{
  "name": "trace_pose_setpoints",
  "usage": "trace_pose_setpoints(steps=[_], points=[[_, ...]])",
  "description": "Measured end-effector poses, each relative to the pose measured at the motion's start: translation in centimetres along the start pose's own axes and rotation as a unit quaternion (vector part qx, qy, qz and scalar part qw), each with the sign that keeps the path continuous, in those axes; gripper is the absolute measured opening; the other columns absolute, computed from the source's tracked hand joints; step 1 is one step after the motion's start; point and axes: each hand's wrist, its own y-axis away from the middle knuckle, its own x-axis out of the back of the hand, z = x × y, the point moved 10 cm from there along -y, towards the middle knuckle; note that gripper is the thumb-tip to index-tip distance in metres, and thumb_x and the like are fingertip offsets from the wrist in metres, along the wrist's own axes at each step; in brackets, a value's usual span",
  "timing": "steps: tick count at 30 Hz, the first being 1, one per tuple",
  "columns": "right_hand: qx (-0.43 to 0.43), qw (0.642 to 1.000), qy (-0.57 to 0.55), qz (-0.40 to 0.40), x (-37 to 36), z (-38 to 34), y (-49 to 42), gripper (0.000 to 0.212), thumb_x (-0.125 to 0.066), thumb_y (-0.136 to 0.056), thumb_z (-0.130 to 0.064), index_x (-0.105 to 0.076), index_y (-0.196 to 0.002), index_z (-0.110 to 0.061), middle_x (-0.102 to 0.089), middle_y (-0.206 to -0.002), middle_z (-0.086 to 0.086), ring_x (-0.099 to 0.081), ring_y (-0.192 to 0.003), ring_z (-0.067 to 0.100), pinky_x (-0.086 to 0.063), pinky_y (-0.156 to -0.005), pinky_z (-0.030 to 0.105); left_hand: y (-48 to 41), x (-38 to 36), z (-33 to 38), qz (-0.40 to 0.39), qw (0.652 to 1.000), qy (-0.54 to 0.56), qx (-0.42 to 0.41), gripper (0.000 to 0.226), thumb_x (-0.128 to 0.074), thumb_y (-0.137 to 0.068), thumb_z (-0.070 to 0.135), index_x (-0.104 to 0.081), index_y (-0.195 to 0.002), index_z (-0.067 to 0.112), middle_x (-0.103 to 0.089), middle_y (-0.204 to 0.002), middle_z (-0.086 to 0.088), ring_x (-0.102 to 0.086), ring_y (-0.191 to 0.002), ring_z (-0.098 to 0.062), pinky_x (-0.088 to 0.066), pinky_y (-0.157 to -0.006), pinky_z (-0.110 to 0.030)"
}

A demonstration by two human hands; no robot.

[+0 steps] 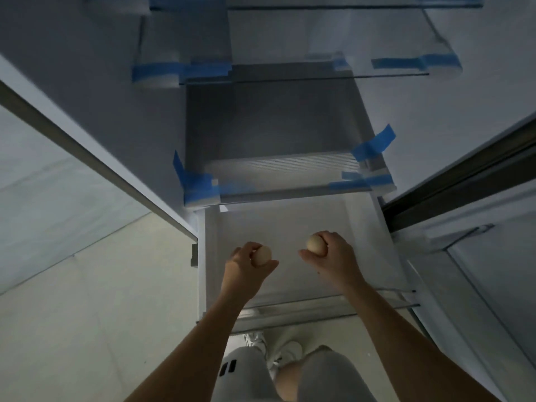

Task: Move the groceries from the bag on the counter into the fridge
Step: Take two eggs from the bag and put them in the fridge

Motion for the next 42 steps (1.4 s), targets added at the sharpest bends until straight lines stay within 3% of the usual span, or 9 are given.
trace_pose_setpoints(steps=[3, 9, 13, 16, 20, 26, 34, 38, 42], points=[[0.002, 0.999, 0.015, -0.029, -1.7, 0.5, -1.4, 0.043, -0.082, -0.082, -0.037, -0.064, -0.113, -0.014, -0.063, -0.103, 0.001, -0.062, -0.091, 0.020, -0.048, -0.076, 0.030, -1.3, -0.6, -0.7, -0.012, 0.999, -0.024, 0.024, 0.049, -0.087, -0.071, 0.035, -0.065, -0.110, 0.016, -0.064, -0.102, -0.004, -0.061, -0.085, -0.020, -0.048, -0.070, -0.028], [-0.010, 0.997, 0.023, -0.079, -4.9, 2.0, -3.6, 0.048, -0.084, -0.081, -0.036, -0.055, -0.112, -0.014, -0.063, -0.102, -0.002, -0.062, -0.092, 0.019, -0.047, -0.077, 0.031, -3.8, -1.3, -2.3, -0.023, 0.997, -0.017, 0.066, 0.041, -0.085, -0.073, 0.032, -0.064, -0.105, 0.018, -0.063, -0.099, 0.000, -0.059, -0.084, -0.017, -0.046, -0.064, -0.023], [-0.005, 0.992, 0.068, -0.109, -6.6, 3.7, -4.9, 0.047, -0.086, -0.077, -0.035, -0.058, -0.107, -0.014, -0.061, -0.106, 0.003, -0.060, -0.098, 0.022, -0.041, -0.078, 0.029, -5.1, -1.2, -3.0, -0.004, 0.997, -0.033, 0.063, 0.045, -0.086, -0.073, 0.030, -0.065, -0.110, 0.017, -0.055, -0.107, -0.003, -0.056, -0.090, -0.019, -0.045, -0.072, -0.024], [-0.004, 0.992, 0.070, -0.101, -6.8, 4.2, -5.2, 0.046, -0.086, -0.076, -0.036, -0.063, -0.110, -0.015, -0.056, -0.103, 0.000, -0.057, -0.094, 0.019, -0.039, -0.078, 0.027, -5.4, -1.3, -3.3, 0.007, 0.998, -0.039, 0.054, 0.046, -0.086, -0.072, 0.029, -0.065, -0.110, 0.018, -0.060, -0.105, -0.001, -0.059, -0.092, -0.019, -0.050, -0.079, -0.029], [-0.003, 0.994, 0.057, -0.091, -6.7, 4.1, -4.8, 0.049, -0.087, -0.075, -0.038, -0.060, -0.110, -0.017, -0.062, -0.105, -0.001, -0.059, -0.093, 0.018, -0.046, -0.076, 0.029, -5.2, -1.6, -3.7, 0.021, 0.998, -0.006, 0.058, 0.042, -0.088, -0.069, 0.026, -0.063, -0.102, 0.018, -0.064, -0.098, 0.000, -0.061, -0.089, -0.018, -0.050, -0.074, -0.026], [0.007, 0.994, 0.075, -0.077, -6.8, 3.9, -4.8, 0.047, -0.089, -0.072, -0.033, -0.058, -0.104, -0.017, -0.056, -0.102, -0.001, -0.054, -0.090, 0.017, -0.035, -0.063, 0.020, -5.4, -2.1, -3.4, 0.023, 0.999, -0.042, 0.009, 0.043, -0.089, -0.067, 0.026, -0.066, -0.102, 0.015, -0.058, -0.099, 0.000, -0.058, -0.087, -0.017, -0.049, -0.077, -0.026], [0.001, 0.994, 0.079, -0.079, -7.0, 4.3, -4.9, 0.051, -0.090, -0.071, -0.032, -0.062, -0.110, -0.014, -0.054, -0.107, 0.003, -0.056, -0.099, 0.024, -0.042, -0.080, 0.030, -5.2, -2.5, -3.3, 0.015, 0.998, -0.055, -0.019, 0.047, -0.090, -0.065, 0.025, -0.067, -0.104, 0.015, -0.058, -0.100, 0.001, -0.058, -0.091, -0.019, -0.050, -0.082, -0.029], [0.000, 0.993, 0.079, -0.082, -6.8, 4.1, -4.9, 0.056, -0.091, -0.068, -0.033, -0.062, -0.112, -0.014, -0.055, -0.108, 0.004, -0.057, -0.101, 0.025, -0.042, -0.081, 0.030, -5.3, -2.6, -3.0, -0.001, 0.996, -0.086, -0.024, 0.061, -0.091, -0.064, 0.030, -0.063, -0.115, 0.014, -0.055, -0.105, 0.001, -0.056, -0.094, -0.017, -0.045, -0.082, -0.023], [-0.002, 0.993, 0.079, -0.092, -6.5, 3.8, -4.5, 0.066, -0.091, -0.069, -0.036, -0.058, -0.122, -0.016, -0.055, -0.118, 0.008, -0.057, -0.107, 0.026, -0.049, -0.093, 0.037, -4.7, -2.6, -2.5, -0.022, 0.991, -0.129, -0.020, 0.074, -0.088, -0.066, 0.042, -0.056, -0.126, 0.016, -0.054, -0.118, -0.001, -0.056, -0.102, -0.017, -0.048, -0.089, -0.026]])
